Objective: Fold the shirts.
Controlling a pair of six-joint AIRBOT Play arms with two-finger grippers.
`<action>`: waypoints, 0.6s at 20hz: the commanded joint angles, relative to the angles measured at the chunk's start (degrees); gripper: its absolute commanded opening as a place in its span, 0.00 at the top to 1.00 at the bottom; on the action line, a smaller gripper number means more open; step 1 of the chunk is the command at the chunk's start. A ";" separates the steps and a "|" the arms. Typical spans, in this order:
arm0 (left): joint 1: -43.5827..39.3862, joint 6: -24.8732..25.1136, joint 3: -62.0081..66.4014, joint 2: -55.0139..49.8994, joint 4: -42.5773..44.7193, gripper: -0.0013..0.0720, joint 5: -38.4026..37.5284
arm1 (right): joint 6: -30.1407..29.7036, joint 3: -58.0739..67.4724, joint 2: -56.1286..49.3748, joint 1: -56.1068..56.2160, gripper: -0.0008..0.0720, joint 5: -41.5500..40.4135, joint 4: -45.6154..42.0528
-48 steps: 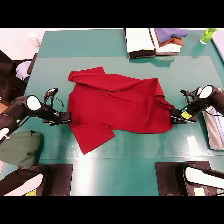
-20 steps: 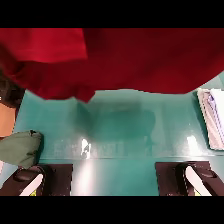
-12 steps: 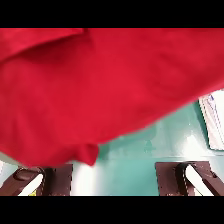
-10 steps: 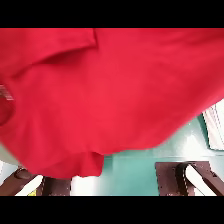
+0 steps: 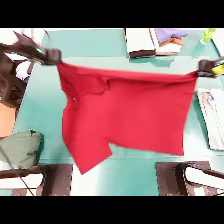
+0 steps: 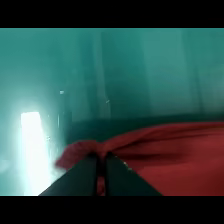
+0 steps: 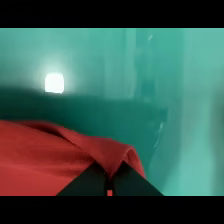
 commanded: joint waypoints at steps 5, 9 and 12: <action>0.48 1.73 -1.27 -10.99 -0.48 0.94 7.04 | -0.13 9.75 -19.28 2.69 0.97 -1.99 0.11; 0.48 7.28 0.83 -11.02 -1.16 0.94 -4.96 | -1.60 13.64 -18.21 1.86 0.97 2.84 -1.20; 0.48 9.53 -0.94 -11.02 -1.38 0.94 -9.86 | -1.60 7.82 -15.06 1.11 0.97 2.54 -1.88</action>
